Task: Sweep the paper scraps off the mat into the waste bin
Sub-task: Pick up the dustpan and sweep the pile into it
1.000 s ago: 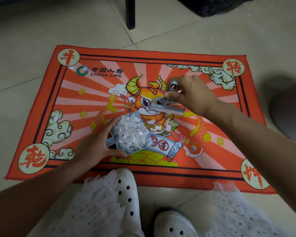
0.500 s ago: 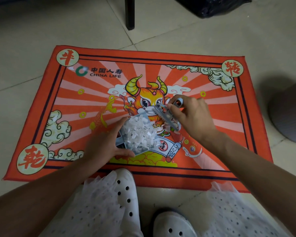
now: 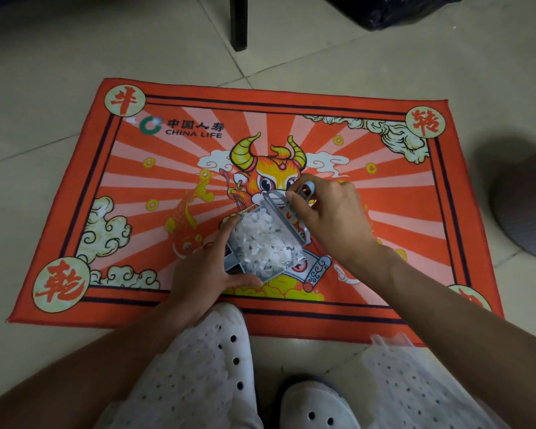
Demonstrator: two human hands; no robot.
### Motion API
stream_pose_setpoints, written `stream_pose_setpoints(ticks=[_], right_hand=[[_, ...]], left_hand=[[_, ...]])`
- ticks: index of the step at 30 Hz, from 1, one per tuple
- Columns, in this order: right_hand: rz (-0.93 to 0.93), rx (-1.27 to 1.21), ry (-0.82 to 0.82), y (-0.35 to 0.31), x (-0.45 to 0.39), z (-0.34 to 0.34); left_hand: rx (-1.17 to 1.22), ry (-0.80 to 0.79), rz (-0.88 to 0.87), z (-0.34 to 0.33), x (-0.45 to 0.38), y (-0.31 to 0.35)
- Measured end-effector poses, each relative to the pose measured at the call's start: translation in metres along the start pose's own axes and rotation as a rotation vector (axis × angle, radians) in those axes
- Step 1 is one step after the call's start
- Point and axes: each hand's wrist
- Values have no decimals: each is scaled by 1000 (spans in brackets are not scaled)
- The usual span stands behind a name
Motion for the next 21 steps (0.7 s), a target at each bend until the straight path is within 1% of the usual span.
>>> stream_pose_setpoints(ticks=[3, 8, 15, 18, 21], right_hand=[[-3, -21, -6, -2, -1, 2], [-9, -30, 9, -9, -4, 7], [-17, -197, 89, -18, -20, 17], [-24, -177, 133, -18, -27, 20], [-17, -76, 130, -12, -32, 22]], left_hand=[[-15, 8, -5, -1, 1, -1], [58, 21, 7, -3, 3, -9], [99, 50, -12, 2, 10, -22], [89, 61, -1, 7, 14, -28], [109, 79, 10, 11, 17, -35]])
Point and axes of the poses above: each hand's wrist, its own x-axis away from the middle knuckle, its own z-axis out of the back of the hand, y = z × x, and after that the axes turned 10 degrees about -z, right-handed
